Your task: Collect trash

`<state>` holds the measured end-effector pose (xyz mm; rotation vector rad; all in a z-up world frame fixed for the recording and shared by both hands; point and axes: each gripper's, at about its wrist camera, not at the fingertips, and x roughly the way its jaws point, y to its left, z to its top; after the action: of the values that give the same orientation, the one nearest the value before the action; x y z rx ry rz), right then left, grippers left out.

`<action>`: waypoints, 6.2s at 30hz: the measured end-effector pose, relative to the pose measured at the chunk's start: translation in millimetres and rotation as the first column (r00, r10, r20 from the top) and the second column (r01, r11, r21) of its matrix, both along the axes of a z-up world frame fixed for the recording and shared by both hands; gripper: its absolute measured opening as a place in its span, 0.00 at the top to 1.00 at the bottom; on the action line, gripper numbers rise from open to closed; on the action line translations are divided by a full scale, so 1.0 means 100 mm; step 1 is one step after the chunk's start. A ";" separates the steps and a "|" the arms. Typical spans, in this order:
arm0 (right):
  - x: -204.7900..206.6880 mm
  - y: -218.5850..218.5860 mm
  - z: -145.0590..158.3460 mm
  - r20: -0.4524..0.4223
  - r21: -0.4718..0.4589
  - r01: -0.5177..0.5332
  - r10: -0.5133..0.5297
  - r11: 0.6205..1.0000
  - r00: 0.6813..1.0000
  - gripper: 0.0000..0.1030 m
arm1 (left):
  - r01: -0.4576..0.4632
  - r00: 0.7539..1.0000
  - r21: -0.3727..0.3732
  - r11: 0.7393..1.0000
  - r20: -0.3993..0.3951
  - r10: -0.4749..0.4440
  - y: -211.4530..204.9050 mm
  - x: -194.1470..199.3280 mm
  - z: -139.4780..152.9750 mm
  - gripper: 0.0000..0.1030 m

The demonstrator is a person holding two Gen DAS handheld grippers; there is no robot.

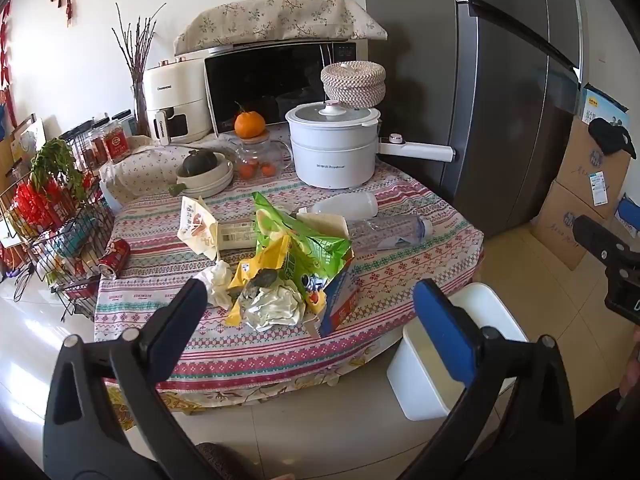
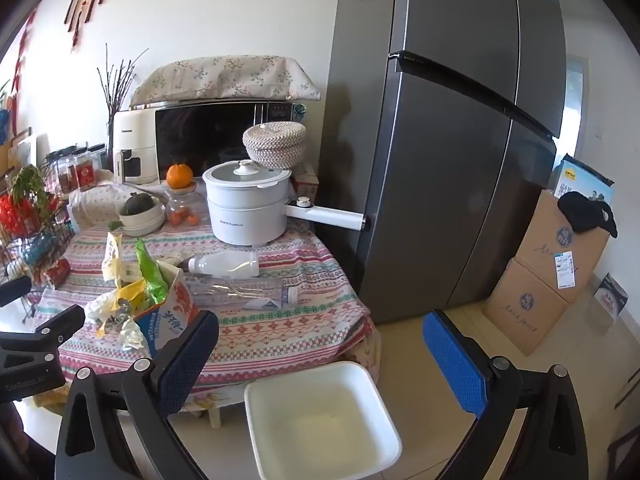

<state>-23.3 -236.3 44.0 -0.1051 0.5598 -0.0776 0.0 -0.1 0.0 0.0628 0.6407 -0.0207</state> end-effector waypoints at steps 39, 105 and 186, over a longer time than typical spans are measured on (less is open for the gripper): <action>0.01 0.04 -0.01 0.004 -0.005 0.015 -0.015 1.000 1.000 0.00 | -0.002 0.997 -0.012 1.000 0.072 0.002 0.02 -0.02 0.07 0.01; 1.18 0.87 -0.62 -0.384 0.158 -0.215 0.261 0.964 0.886 0.00 | -0.313 0.810 0.211 0.926 -0.449 0.377 3.59 2.30 -0.96 0.11; 1.11 -0.80 -0.16 -0.172 0.279 -0.029 0.079 0.960 0.982 0.95 | 0.470 0.864 -0.082 0.879 -0.159 -0.477 -0.91 0.69 -0.47 0.47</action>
<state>87.8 -316.6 28.1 0.1461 0.7450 0.0650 69.0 -90.7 -46.6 0.1811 0.7881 -0.5230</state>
